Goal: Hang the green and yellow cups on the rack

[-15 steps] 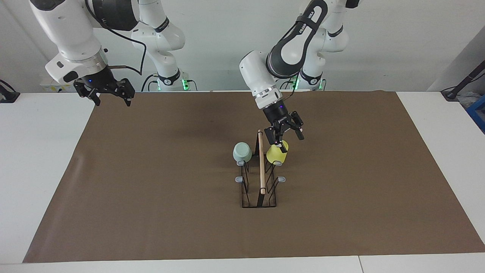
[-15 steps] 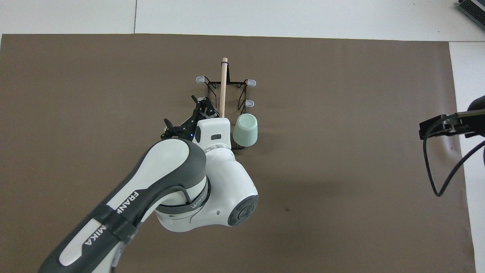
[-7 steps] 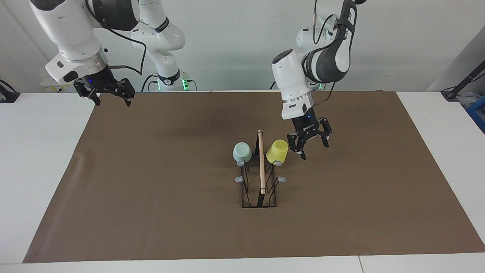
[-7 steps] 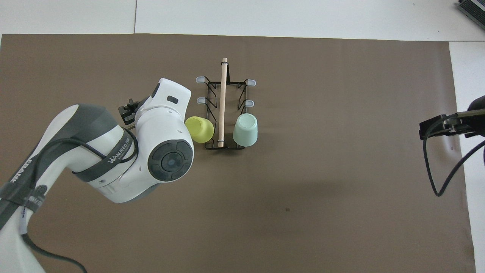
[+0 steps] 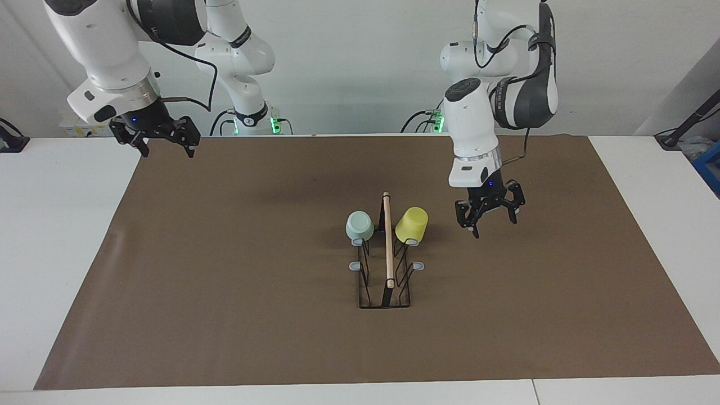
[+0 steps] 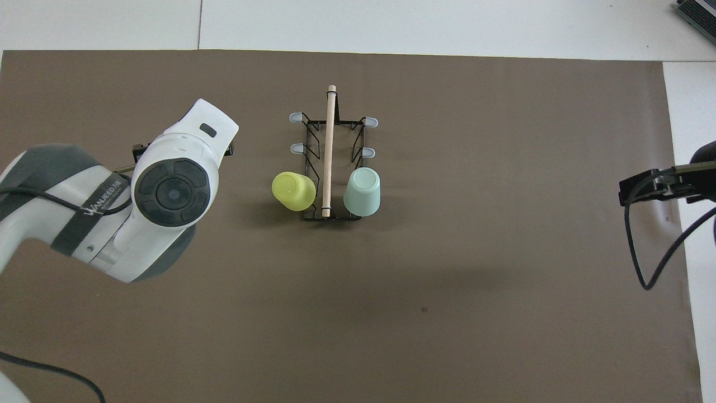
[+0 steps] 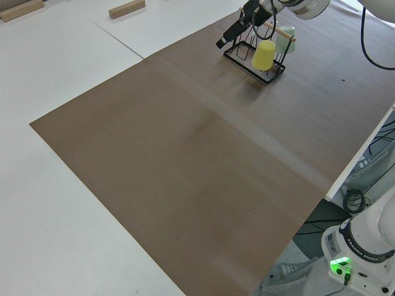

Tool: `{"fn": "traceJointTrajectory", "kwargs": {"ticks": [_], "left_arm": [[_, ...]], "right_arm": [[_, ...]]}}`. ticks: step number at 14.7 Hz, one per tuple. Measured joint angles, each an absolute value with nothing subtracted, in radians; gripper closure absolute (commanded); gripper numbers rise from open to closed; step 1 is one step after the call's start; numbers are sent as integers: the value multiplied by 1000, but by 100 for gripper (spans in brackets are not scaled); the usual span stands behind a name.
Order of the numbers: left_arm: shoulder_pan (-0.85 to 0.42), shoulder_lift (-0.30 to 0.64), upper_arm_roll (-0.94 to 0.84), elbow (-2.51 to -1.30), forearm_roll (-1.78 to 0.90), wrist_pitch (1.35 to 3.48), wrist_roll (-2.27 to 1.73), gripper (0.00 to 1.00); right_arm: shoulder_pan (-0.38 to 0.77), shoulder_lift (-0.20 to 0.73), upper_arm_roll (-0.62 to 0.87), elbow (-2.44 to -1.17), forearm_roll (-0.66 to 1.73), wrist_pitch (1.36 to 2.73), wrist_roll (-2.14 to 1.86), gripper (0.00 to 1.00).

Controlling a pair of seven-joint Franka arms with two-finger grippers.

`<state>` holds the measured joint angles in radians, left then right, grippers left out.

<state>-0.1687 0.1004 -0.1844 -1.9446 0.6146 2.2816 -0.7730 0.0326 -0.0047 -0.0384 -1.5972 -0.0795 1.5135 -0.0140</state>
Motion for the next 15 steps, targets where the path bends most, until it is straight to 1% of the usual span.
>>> {"fn": "traceJointTrajectory", "kwargs": {"ticks": [8, 11, 15], "left_arm": [[-159, 6, -14, -1944, 189, 2261, -180, 0], [-134, -19, 8, -1911, 45, 2122, -17, 0], [-119, -27, 36, -1753, 3, 1841, 98, 0]], "right_arm": [[32, -5, -39, -1597, -79, 1513, -14, 0], [29, -5, -40, -1597, -33, 1515, -3, 0], [15, -5, -43, -1597, 13, 1515, 35, 0]]}}
